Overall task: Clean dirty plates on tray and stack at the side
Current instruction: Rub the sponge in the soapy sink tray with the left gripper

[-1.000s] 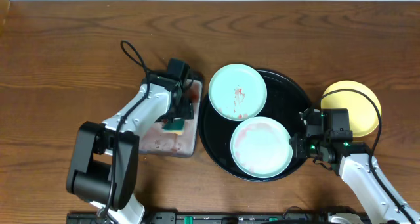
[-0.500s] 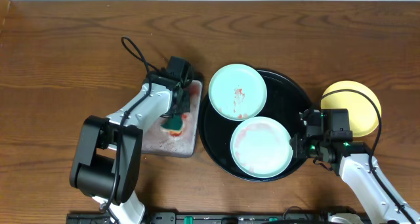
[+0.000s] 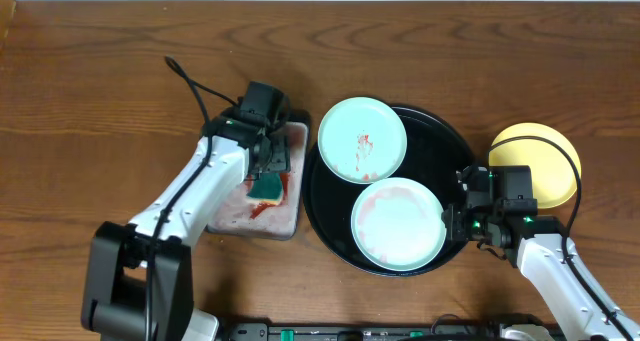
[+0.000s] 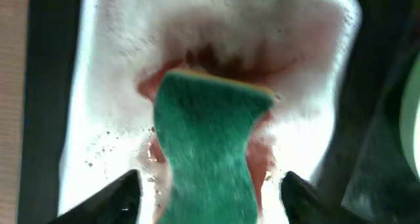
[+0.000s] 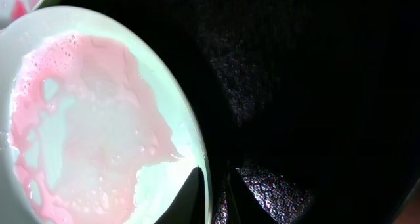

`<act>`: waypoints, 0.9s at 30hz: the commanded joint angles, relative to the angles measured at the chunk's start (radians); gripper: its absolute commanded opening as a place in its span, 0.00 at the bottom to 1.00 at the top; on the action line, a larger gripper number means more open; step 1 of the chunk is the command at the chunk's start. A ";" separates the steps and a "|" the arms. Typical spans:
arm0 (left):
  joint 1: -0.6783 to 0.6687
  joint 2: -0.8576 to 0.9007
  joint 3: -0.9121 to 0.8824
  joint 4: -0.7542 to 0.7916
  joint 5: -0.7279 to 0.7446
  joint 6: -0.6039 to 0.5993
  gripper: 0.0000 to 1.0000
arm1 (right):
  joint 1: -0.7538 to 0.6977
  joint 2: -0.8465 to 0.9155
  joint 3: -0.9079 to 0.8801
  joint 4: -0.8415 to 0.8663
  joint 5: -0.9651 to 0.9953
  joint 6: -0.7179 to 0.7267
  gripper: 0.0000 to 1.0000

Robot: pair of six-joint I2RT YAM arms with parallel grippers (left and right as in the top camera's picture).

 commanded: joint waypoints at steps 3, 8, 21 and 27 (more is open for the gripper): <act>0.000 0.032 -0.046 -0.006 0.047 -0.003 0.53 | 0.006 0.000 -0.005 0.002 -0.007 0.008 0.09; 0.000 0.095 -0.090 0.026 0.047 -0.043 0.51 | 0.006 0.000 -0.005 -0.002 -0.007 0.008 0.09; 0.001 0.153 -0.106 0.088 0.043 -0.031 0.08 | 0.006 0.000 -0.005 -0.002 -0.007 0.008 0.08; 0.001 0.077 -0.092 0.066 0.043 -0.032 0.50 | 0.006 0.000 -0.005 -0.005 -0.007 0.008 0.09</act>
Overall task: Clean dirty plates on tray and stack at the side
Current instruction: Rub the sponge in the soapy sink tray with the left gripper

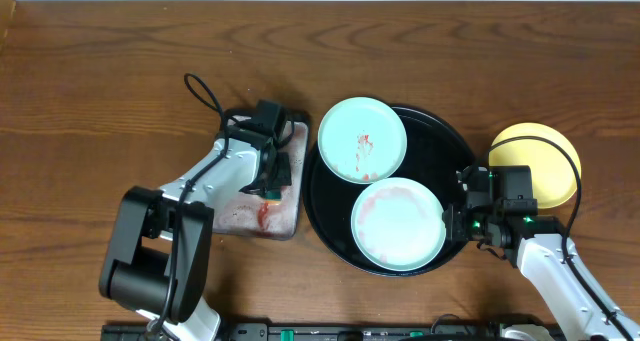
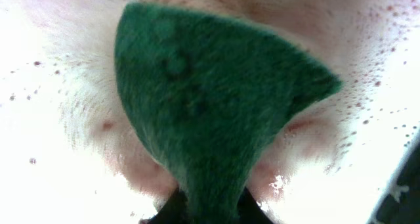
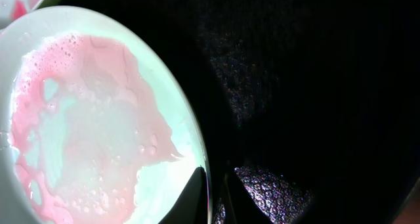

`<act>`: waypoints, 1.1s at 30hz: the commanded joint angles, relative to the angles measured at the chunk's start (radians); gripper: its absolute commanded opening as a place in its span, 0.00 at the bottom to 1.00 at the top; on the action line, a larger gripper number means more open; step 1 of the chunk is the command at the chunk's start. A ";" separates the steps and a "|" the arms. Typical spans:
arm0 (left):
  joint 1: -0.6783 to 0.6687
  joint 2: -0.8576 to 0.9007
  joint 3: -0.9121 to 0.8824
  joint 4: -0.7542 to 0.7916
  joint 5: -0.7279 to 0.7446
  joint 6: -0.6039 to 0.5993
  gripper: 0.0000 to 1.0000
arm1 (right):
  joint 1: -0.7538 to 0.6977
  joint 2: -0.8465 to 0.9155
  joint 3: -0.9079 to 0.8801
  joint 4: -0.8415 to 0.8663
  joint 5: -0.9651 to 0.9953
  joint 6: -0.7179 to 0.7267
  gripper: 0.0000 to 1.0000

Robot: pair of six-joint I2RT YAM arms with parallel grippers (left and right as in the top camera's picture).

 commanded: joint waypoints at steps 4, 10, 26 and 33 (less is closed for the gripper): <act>0.005 -0.077 -0.002 -0.021 -0.014 0.000 0.57 | 0.006 0.000 -0.005 -0.003 -0.007 0.005 0.09; 0.004 -0.077 -0.003 -0.014 -0.014 -0.017 0.37 | 0.006 0.000 -0.005 -0.003 -0.007 0.005 0.09; 0.004 -0.021 -0.101 0.064 0.012 -0.050 0.08 | 0.006 0.000 -0.005 -0.003 -0.007 0.005 0.04; 0.004 -0.021 -0.101 0.068 0.012 -0.050 0.08 | 0.006 0.000 -0.005 0.019 -0.007 0.004 0.01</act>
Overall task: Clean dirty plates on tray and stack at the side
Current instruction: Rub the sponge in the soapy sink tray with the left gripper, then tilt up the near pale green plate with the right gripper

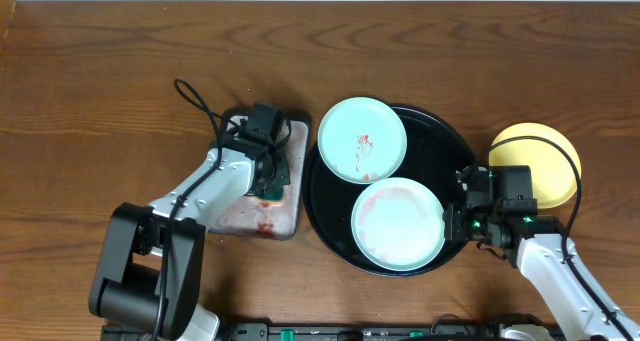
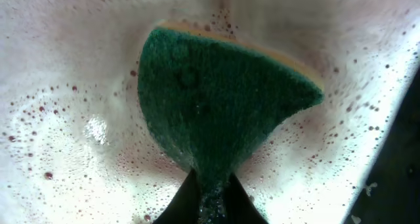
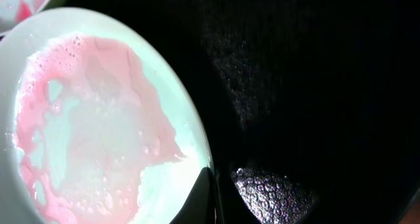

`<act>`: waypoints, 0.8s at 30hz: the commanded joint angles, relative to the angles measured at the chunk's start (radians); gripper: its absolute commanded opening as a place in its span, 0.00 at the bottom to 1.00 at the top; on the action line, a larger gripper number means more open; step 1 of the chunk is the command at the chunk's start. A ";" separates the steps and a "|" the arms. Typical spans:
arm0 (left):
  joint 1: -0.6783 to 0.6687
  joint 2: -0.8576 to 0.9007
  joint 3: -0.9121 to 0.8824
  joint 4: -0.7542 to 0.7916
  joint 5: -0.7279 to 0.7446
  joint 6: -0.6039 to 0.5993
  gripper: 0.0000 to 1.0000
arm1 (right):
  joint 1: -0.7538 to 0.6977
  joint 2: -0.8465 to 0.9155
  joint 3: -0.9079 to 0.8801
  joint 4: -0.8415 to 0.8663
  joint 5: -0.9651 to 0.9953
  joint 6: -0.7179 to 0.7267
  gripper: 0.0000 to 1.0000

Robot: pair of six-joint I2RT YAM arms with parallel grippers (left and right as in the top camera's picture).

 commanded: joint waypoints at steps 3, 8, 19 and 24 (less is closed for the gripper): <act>0.003 0.047 -0.040 -0.010 0.014 -0.006 0.08 | 0.007 -0.006 -0.004 0.028 -0.001 -0.003 0.01; 0.003 0.047 -0.040 -0.011 0.014 -0.006 0.08 | 0.007 -0.052 0.015 0.011 -0.008 -0.014 0.01; 0.003 0.047 -0.040 -0.013 0.014 -0.006 0.08 | 0.007 -0.010 0.014 0.018 0.002 -0.014 0.24; 0.003 0.047 -0.040 -0.013 0.014 -0.006 0.08 | 0.007 0.060 0.014 0.034 -0.005 -0.014 0.18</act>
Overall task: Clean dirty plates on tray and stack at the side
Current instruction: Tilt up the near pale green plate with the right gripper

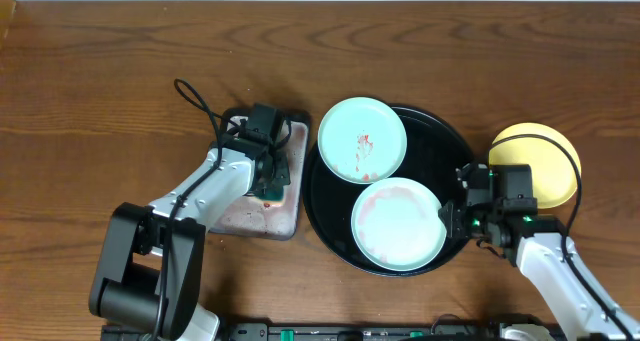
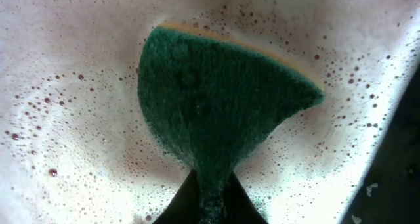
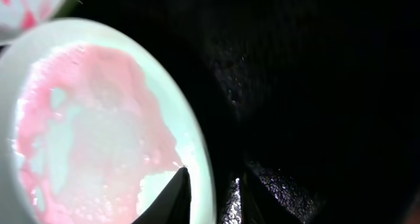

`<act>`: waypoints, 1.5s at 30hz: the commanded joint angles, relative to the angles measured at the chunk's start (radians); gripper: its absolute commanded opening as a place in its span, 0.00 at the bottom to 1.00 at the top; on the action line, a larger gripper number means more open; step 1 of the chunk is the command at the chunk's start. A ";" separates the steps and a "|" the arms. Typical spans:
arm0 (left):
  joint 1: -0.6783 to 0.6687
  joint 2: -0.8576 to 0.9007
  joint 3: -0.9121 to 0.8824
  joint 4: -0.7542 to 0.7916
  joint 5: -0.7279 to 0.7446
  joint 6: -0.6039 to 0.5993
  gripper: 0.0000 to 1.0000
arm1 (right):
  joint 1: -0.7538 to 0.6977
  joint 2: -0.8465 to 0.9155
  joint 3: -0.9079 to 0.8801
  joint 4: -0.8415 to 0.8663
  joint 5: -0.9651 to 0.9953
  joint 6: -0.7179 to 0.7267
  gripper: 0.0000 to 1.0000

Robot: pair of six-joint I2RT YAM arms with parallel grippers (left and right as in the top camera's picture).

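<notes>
Two pale green plates lie on the round black tray point(image 1: 450, 141). The far plate point(image 1: 362, 139) has small red stains. The near plate point(image 1: 398, 223) is smeared with pink foam point(image 3: 98, 132). My left gripper point(image 2: 210, 199) is shut on a green sponge point(image 2: 216, 99), pressed into a white soapy dish point(image 1: 240, 206) left of the tray. My right gripper point(image 3: 211, 192) is open at the near plate's right rim, one finger over the plate and the other outside it over the tray.
A yellow plate point(image 1: 540, 146) rests on the wooden table right of the tray, partly under my right arm. The soapy dish point(image 2: 65, 86) is speckled with red droplets. The far plate's edge point(image 3: 26, 7) shows at the top left of the right wrist view.
The right gripper's fingers, nearly closed on the near plate's rim before, now stand wider apart around it. The left gripper still pinches the sponge in the same spot of the soapy dish.
First my left gripper stood open around the sponge on the red-stained dish; by the following moment it was shut on it and has stayed there. My right fingers narrowed on the near plate's rim over three moments and are now apart again. Both plates have kept their places.
</notes>
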 commanded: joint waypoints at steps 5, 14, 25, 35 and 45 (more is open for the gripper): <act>0.003 0.047 -0.040 -0.013 0.014 -0.006 0.08 | 0.007 0.103 0.013 0.031 -0.028 -0.006 0.15; 0.003 0.047 -0.040 -0.014 0.015 -0.006 0.08 | 0.006 0.074 0.024 0.044 -0.064 -0.007 0.01; 0.003 0.047 -0.040 -0.014 0.015 -0.006 0.10 | 0.007 -0.223 0.066 0.029 0.134 -0.019 0.01; 0.003 0.047 -0.040 -0.010 0.014 -0.006 0.10 | 0.022 -0.340 0.108 -0.031 0.360 -0.022 0.01; 0.003 0.047 -0.040 -0.010 0.014 -0.006 0.10 | 0.220 -0.234 0.314 -0.242 0.787 0.027 0.01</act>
